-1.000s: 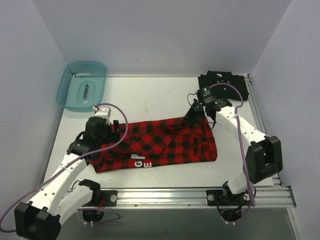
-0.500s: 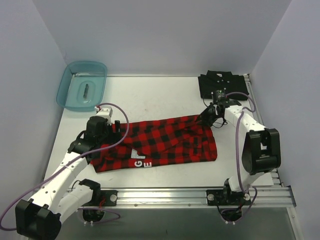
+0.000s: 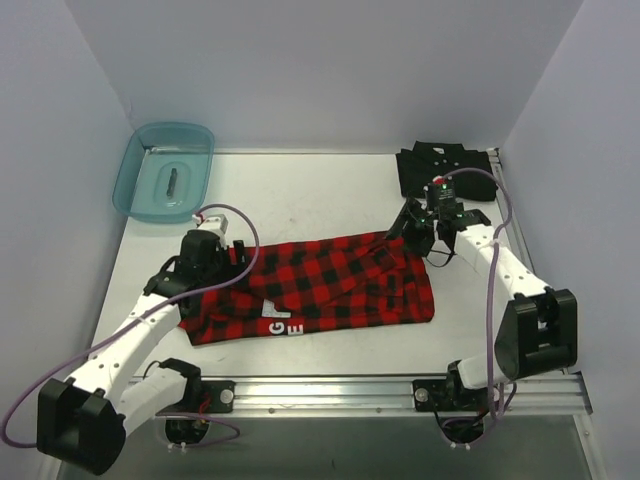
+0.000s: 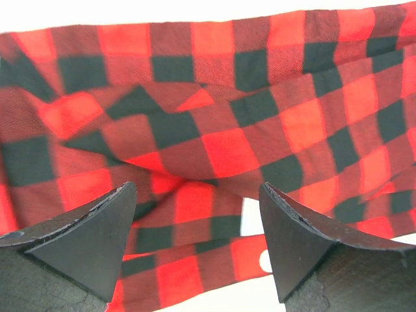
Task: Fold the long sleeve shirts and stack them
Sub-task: Fold the shirt
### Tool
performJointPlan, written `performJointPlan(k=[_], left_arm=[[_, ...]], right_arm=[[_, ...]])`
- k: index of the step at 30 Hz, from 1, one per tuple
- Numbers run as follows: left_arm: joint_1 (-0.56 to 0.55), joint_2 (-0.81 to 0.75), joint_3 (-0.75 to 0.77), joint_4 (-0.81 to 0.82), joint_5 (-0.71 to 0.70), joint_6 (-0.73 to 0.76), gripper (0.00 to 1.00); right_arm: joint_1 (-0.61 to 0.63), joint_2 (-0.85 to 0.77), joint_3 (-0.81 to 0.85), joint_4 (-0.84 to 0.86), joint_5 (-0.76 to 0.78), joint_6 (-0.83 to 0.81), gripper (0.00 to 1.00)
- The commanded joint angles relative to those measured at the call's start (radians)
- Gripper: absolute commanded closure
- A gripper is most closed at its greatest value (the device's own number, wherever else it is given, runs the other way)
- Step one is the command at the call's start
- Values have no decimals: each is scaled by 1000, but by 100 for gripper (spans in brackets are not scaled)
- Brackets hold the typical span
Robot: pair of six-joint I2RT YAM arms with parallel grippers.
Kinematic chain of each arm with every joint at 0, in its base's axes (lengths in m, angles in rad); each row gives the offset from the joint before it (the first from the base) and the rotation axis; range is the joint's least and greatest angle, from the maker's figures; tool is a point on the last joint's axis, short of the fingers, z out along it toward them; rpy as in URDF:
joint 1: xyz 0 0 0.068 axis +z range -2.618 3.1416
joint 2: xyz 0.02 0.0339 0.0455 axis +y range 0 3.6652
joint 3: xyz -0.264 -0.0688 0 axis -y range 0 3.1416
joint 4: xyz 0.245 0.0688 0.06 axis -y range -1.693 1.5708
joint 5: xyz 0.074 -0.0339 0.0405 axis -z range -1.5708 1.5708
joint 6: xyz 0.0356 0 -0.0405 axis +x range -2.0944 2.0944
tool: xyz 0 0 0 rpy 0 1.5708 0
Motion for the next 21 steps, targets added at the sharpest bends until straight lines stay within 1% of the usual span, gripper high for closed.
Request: performJointPlan(k=[1, 2, 4, 5, 9, 11, 13, 14, 16, 18, 19, 21], left_arm=[[-10, 69, 44, 64, 100, -178, 15], [-18, 87, 46, 82, 108, -202, 17], [-30, 147, 46, 121, 111, -278, 20], [-32, 162, 41, 137, 113, -301, 21], [-17, 212, -46, 226, 50, -425, 28], [9, 206, -127, 275, 20, -483, 30], [32, 202, -184, 321, 7, -520, 31], [46, 202, -230, 330, 9, -551, 31], [85, 205, -268, 333, 12, -571, 32], [126, 209, -302, 318, 13, -586, 32], [141, 206, -308, 292, 16, -589, 32], [166, 180, -304, 246, 18, -585, 32]], right_arm=[[85, -67, -81, 89, -115, -87, 49], [97, -66, -101, 188, -139, -61, 50], [120, -35, -139, 279, -171, -29, 51], [120, -18, -155, 370, -194, -15, 51], [105, 124, -201, 497, -222, 51, 53], [90, 167, -207, 540, -225, 57, 53], [73, 207, -224, 551, -214, 51, 54], [55, 215, -233, 557, -208, 47, 54], [36, 215, -261, 552, -181, 25, 54], [13, 189, -276, 519, -153, 5, 54], [12, 175, -275, 497, -116, -19, 54], [15, 128, -265, 431, -98, -44, 54]])
